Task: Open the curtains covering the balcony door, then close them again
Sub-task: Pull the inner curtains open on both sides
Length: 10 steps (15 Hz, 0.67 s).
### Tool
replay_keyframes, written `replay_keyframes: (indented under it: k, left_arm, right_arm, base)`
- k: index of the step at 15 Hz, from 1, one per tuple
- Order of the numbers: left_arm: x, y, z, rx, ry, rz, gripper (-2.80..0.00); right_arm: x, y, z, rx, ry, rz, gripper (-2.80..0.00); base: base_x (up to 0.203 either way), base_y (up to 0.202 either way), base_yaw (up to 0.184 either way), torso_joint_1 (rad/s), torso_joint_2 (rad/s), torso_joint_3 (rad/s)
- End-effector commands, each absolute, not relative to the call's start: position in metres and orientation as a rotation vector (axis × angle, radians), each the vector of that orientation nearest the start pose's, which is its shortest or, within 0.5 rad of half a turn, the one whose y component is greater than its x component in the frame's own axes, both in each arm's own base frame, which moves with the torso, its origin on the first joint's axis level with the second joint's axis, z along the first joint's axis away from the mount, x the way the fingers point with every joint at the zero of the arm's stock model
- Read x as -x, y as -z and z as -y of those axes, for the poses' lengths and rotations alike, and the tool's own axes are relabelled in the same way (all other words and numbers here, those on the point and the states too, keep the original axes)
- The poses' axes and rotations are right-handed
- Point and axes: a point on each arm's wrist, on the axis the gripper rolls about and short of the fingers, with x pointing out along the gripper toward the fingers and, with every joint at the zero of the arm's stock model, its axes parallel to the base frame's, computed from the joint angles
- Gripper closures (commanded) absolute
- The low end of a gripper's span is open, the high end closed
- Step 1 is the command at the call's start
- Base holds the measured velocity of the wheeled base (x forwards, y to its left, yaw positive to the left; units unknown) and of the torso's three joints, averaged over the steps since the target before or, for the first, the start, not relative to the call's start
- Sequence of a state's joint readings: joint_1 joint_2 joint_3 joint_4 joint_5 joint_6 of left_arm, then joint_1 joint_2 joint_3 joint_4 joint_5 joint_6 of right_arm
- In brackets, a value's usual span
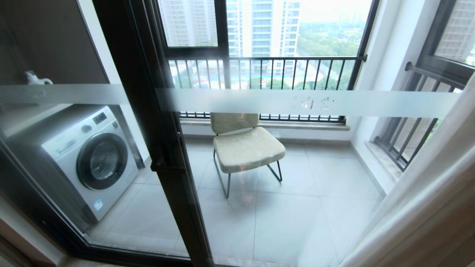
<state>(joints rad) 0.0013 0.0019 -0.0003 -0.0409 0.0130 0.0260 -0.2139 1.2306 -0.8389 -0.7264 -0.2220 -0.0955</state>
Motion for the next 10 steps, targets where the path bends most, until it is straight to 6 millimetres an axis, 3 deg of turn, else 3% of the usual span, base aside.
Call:
replay_keyframes:
  k: [1,10]
  left_arm:
    - [0.0228,-0.0798,-0.0003,-0.026,-0.016,0.04,0.0]
    - [0.0228,-0.0798,-0.0002,-0.026,-0.014,0.04,0.0]
  right_arm:
    - [-0.1805,-0.319,0.0438,0.093,0.445,0.318,0.0]
    - [-0.1789,-0.3158,0.0435,0.092,0.443,0.31,0.0]
  base:
    - [0.0,-0.201,-0.006,0.002,0.0,0.006]
    - [0.0,-0.192,0.001,0.003,0.0,0.003]
